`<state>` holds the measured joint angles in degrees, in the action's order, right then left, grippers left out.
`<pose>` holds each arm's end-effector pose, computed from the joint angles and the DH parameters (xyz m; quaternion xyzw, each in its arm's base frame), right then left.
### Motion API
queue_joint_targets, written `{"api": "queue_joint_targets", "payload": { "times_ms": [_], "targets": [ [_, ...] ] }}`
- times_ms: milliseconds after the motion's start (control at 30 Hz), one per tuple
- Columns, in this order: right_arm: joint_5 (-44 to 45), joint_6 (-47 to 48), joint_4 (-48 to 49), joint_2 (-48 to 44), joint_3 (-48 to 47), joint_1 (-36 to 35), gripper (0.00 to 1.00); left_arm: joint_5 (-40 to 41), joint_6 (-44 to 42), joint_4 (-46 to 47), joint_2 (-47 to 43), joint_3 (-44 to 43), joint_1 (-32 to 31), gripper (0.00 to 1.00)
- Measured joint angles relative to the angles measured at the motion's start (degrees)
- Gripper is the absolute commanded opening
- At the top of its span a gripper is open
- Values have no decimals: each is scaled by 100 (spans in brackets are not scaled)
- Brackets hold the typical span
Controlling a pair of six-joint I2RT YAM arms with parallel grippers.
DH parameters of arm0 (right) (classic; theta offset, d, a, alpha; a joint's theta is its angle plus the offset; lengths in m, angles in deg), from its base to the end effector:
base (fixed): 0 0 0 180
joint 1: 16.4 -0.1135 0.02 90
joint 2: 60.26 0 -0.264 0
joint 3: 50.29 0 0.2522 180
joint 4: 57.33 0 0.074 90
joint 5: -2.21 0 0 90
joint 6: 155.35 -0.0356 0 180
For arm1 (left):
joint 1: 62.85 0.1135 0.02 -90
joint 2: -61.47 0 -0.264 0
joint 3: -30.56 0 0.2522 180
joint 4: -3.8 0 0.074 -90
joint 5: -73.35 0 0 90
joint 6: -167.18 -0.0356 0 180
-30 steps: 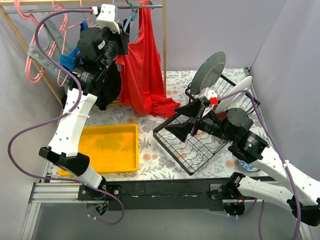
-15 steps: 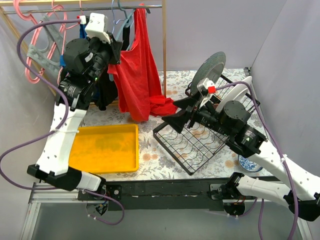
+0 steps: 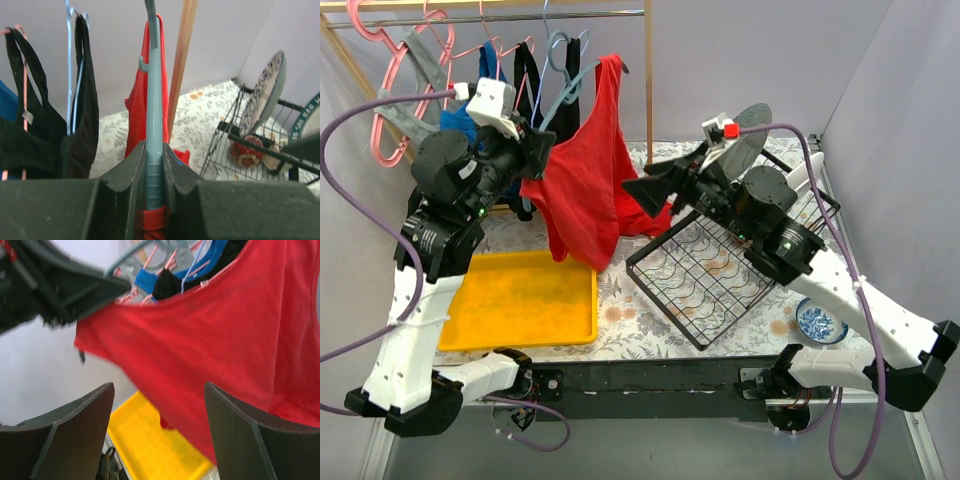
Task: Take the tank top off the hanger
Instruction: Pick up the hanger from the clothesline.
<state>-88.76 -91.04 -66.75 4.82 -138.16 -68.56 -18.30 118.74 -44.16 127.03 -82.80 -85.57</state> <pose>0.1516 0.1961 0.4760 -0.1484 0.6020 0.4970 0.6071 0.1746 -0.0742 0.5404 -0.1059 0.7001 -0.3842 0.5924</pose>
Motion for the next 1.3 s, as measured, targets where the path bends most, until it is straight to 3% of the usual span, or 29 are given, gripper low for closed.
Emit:
{"api": "queue_joint_targets", "payload": {
  "times_ms": [233, 600, 800, 900, 933, 1000, 1033, 1067, 1133, 1200, 1267, 1300],
  "targets": [
    [96, 380, 308, 1038, -1108, 2, 73, -205, 131, -448, -634, 485, 0, 0],
    [-640, 1259, 387, 2441, -3200, -15, 73, -1023, 428, -719, -1357, 1082, 2, 0],
    [-616, 1543, 111, 2850, -3578, -164, 66, -1370, 553, -758, -1327, 1082, 2, 0],
    [-494, 1679, -81, 2907, -3539, -249, 54, -1443, 597, -782, -1314, 1082, 2, 0],
    [-448, 1718, -118, 2907, -3488, -282, 42, -1460, 605, -789, -1316, 1082, 2, 0],
    [-330, 1843, -149, 2907, -3442, -341, 29, -1506, 621, -787, -1316, 1082, 2, 0],
    [-197, 1904, -160, 2907, -3416, -363, 13, -1530, 627, -811, -1318, 1082, 2, 0],
    [-127, 1963, -162, 2907, -3410, -369, 2, -1552, 634, -833, -1333, 1082, 4, 0],
    [7, 2114, -192, 2903, -3388, -367, 1, -1541, 649, -826, -1360, 1082, 9, 0],
    [66, 2175, -168, 2885, -3346, -382, 1, -1528, 682, -866, -1392, 1082, 26, 22],
    [109, 2256, -72, 2761, -3145, -411, 1, -1537, 721, -929, -1410, 1082, 24, 52],
    [127, 2299, -57, 2710, -3075, -413, 1, -1530, 713, -925, -1419, 1082, 24, 56]
  ]
}}
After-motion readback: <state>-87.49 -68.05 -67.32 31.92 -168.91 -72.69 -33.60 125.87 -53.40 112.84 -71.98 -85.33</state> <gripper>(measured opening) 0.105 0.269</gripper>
